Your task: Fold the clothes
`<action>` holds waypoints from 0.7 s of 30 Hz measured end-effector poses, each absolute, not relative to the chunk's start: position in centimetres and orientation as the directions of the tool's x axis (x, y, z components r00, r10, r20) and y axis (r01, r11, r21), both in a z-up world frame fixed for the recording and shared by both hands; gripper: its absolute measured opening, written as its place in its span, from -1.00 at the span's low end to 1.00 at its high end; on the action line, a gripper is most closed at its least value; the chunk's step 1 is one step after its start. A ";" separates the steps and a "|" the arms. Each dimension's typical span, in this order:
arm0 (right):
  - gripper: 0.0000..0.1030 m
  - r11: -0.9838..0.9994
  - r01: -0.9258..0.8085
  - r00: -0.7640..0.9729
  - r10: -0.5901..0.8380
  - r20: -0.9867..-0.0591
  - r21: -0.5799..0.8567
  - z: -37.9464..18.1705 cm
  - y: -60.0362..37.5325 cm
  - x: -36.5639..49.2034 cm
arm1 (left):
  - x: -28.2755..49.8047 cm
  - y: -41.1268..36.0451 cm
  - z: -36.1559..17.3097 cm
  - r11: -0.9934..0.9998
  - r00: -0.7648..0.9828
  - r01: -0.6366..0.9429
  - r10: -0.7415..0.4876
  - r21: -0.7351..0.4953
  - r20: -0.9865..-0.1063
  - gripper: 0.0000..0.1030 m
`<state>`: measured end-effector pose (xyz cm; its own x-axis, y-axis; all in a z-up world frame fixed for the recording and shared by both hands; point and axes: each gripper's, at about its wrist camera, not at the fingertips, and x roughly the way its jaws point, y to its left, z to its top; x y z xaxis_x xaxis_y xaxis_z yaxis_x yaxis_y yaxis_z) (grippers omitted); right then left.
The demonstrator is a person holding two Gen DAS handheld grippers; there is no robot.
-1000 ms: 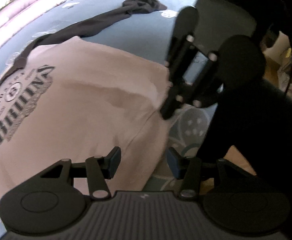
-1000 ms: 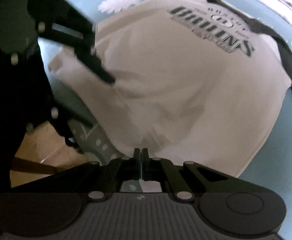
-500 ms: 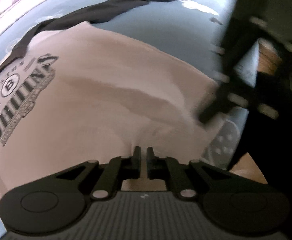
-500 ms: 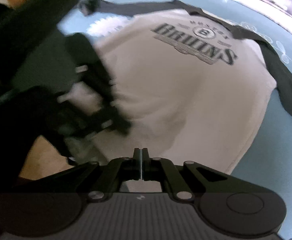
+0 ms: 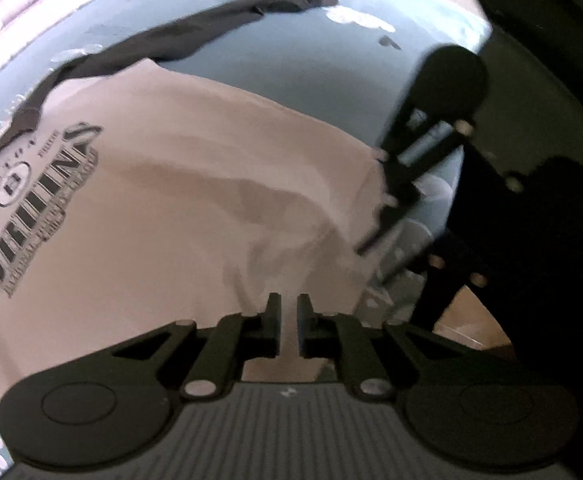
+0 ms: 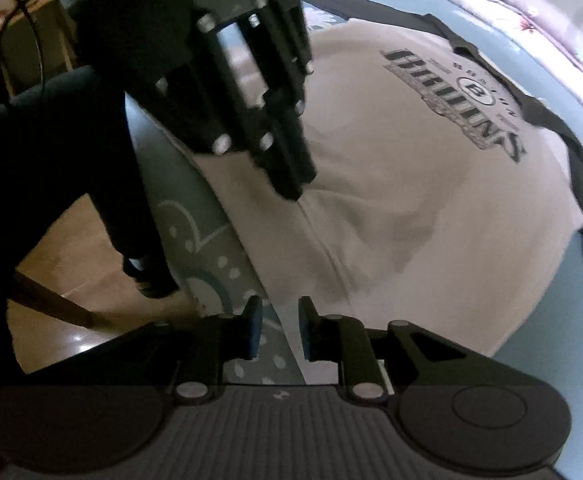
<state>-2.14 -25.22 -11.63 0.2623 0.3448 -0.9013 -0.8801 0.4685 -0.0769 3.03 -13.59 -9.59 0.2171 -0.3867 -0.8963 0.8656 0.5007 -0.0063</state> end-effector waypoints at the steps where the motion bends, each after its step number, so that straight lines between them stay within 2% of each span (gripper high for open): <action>1: -0.56 0.463 -0.883 0.256 0.334 -0.907 -0.079 -12.0 -25.1 -1.8 | 2.9 -13.7 -9.7 0.495 0.214 0.869 -0.388 -0.006 -0.896 -0.84; 2: -0.58 0.452 -0.888 0.243 0.313 -0.918 -0.081 -12.6 -25.0 -1.6 | 2.7 -13.8 -9.7 0.490 0.212 0.872 -0.389 -0.006 -0.897 -0.84; 3: -0.85 0.442 -0.892 0.247 0.305 -0.920 -0.093 -12.8 -25.0 -1.6 | 2.5 -13.8 -9.8 0.484 0.209 0.875 -0.390 -0.007 -0.897 -0.82; 4: -0.94 0.445 -0.890 0.254 0.305 -0.918 -0.099 -12.8 -25.1 -1.4 | 2.4 -13.9 -9.9 0.479 0.206 0.878 -0.391 -0.007 -0.897 -0.73; 5: -0.94 0.472 -0.879 0.236 0.305 -0.923 -0.068 -12.6 -25.2 -0.7 | 2.2 -14.0 -9.9 0.473 0.204 0.881 -0.392 -0.007 -0.897 -0.62; 7: -0.95 0.516 -0.856 0.214 0.341 -0.915 -0.008 -11.5 -25.9 0.2 | 1.8 -14.3 -9.9 0.461 0.202 0.887 -0.399 -0.005 -0.894 -0.01; 8: -0.95 0.533 -0.846 0.215 0.361 -0.908 0.011 -10.9 -26.2 0.5 | 1.6 -14.4 -9.8 0.454 0.203 0.891 -0.406 -0.004 -0.891 0.05; 12: -0.95 0.566 -0.823 0.234 0.396 -0.888 0.036 -9.3 -27.1 1.5 | 1.2 -15.8 -9.8 0.430 0.221 0.903 -0.425 0.019 -0.878 0.06; 14: -0.95 0.569 -0.822 0.242 0.398 -0.885 0.032 -9.0 -27.2 1.7 | 1.2 -16.7 -10.3 0.421 0.246 0.905 -0.410 0.057 -0.878 0.02; 15: -0.95 0.569 -0.822 0.244 0.398 -0.884 0.029 -9.0 -27.1 1.7 | 1.5 -17.0 -10.7 0.422 0.248 0.904 -0.394 0.065 -0.885 -0.23; 16: -0.95 0.569 -0.822 0.246 0.399 -0.883 0.028 -8.9 -27.0 1.7 | 1.7 -17.3 -11.1 0.423 0.249 0.903 -0.378 0.073 -0.892 -0.96; 21: -0.93 0.573 -0.819 0.262 0.398 -0.879 0.015 -8.8 -27.1 1.0 | 4.3 -17.4 -11.8 0.498 0.182 0.867 -0.353 -0.019 -0.918 -1.00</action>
<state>0.98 -27.14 -8.80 0.2617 0.3976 -0.8795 -0.8194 0.5730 0.0153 4.29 -17.39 -11.79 0.1820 -0.3528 -0.9178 0.8671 0.4977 -0.0194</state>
